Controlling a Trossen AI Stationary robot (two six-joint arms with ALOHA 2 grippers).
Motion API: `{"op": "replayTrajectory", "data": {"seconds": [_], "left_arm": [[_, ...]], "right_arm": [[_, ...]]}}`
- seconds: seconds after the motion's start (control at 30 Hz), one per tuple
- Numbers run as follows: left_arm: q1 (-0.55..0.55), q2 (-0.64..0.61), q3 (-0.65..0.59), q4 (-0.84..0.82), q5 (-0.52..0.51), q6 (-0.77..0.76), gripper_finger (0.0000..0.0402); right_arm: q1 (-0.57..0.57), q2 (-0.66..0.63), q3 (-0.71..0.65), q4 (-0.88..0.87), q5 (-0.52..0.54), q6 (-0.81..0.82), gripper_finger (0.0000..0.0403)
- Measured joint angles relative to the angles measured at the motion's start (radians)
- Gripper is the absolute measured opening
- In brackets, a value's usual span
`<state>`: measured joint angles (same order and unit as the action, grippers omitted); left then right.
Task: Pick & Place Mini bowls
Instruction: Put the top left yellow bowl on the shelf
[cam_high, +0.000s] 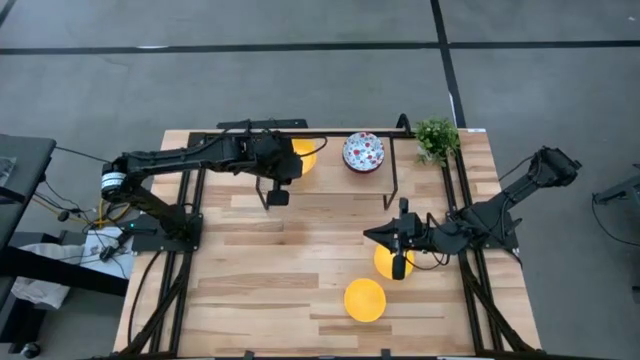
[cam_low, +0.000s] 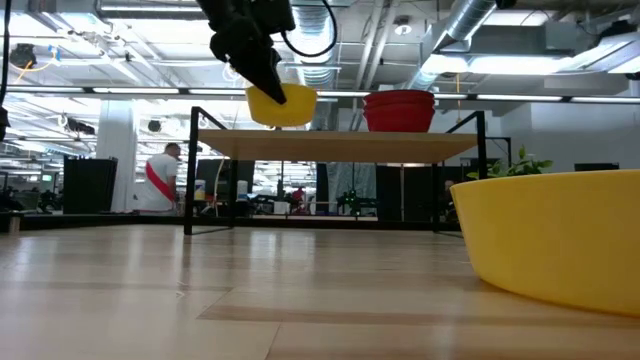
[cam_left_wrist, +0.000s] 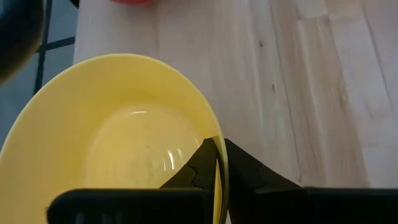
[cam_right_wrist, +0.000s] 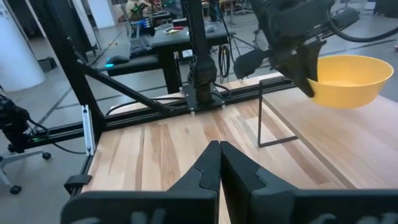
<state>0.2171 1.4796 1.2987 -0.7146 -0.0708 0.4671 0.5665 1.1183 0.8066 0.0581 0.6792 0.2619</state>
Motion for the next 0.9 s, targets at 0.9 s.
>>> {"op": "replayTrajectory", "data": {"seconds": [0.9], "left_arm": [[0.037,0.0,-0.113,0.098,0.067,0.0,0.0017]], "right_arm": [[0.0,0.0,0.0,0.01,0.0,0.0,0.0]]}}
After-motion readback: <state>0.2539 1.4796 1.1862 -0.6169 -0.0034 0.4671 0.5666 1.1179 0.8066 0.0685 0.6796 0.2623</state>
